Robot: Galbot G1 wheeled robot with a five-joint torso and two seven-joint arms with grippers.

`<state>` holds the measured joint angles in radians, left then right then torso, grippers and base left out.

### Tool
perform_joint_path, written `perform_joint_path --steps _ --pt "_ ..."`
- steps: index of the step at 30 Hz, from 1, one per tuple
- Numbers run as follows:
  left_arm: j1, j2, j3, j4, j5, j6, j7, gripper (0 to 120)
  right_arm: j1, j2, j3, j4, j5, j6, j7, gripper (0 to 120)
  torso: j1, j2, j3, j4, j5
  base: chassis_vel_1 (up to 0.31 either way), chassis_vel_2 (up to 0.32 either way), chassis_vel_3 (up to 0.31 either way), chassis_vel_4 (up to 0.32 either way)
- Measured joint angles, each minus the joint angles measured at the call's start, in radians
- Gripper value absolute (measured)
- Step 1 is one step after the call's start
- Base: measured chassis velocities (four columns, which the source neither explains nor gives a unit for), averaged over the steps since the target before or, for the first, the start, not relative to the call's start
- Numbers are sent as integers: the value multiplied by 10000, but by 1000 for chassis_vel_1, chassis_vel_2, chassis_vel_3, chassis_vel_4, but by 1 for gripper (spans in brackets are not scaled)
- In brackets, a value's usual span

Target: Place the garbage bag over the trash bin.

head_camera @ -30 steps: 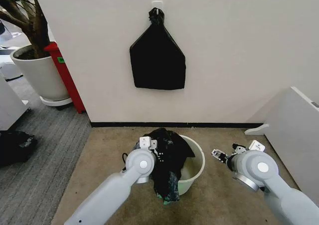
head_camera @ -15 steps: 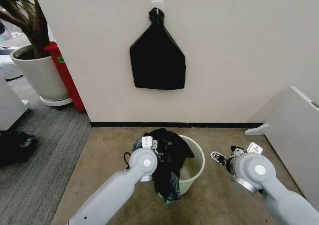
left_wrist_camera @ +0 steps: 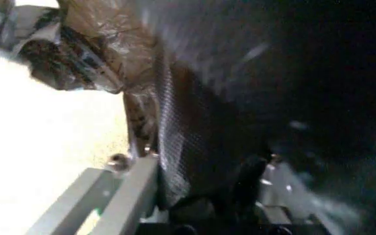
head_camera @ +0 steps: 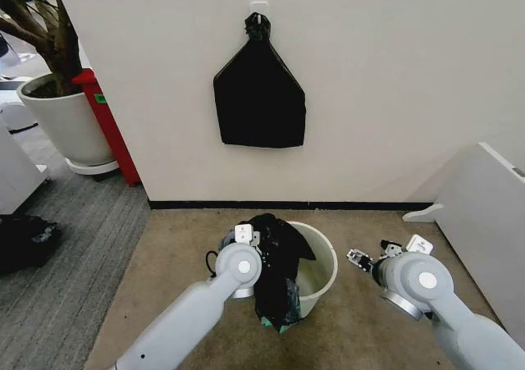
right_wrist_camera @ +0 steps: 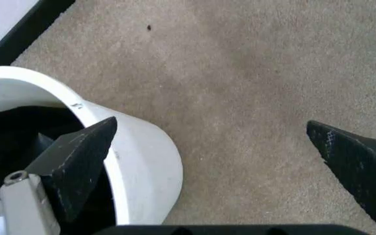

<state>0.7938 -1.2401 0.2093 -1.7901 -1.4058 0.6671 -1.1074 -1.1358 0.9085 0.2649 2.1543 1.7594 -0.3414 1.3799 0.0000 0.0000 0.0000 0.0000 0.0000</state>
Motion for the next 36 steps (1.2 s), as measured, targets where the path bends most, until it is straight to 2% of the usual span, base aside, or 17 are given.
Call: perform_joint_path --steps 7,14,19,22,26,27,30,32,36 --pt "24 0 87 -134 -4 -162 -249 0 -6 -5 140 -3 -16 -39 -16 100 0 0 0 0 1 0 0 0 0" --pt "26 55 93 -357 64 -432 -248 0 -5 -71 420 156 -157 -172 -242 100 0 0 0 0 1 0 0 0 0" --pt "15 273 149 -688 901 -658 369 0 147 -325 491 612 -1067 -514 -1059 100 0 0 0 -1 1 0 0 0 0" --pt "-16 520 248 -830 1826 -744 1088 0 436 -604 460 1082 -1440 -842 -1801 100 0 0 0 -1 -1 0 0 0 0" --pt "-148 1046 411 -934 3910 -836 2294 0 1461 -1181 55 1702 -1510 -1319 -2800 100 0 0 0 0 -3 0 0 0 0" --pt "-148 1046 411 -934 3910 -836 2294 0 1461 -1181 55 1702 -1510 -1319 -2800 100 0 0 0 0 -3 0 0 0 0" --pt "-310 1468 599 -881 5418 -880 3138 0 2352 -1437 -489 1812 -1651 -1586 -3454 100 0 0 0 1 -2 0 0 0 0" --pt "-524 1830 797 -844 6439 -879 3680 0 3204 -1450 -1098 1785 -2007 -1741 -4008 100 0 0 1 0 -3 0 0 0 0" --pt "-826 2217 1041 -845 7390 -768 4124 0 4297 -1186 -1933 1589 -2305 -1931 -4413 100 0 0 0 0 -2 0 0 0 0"
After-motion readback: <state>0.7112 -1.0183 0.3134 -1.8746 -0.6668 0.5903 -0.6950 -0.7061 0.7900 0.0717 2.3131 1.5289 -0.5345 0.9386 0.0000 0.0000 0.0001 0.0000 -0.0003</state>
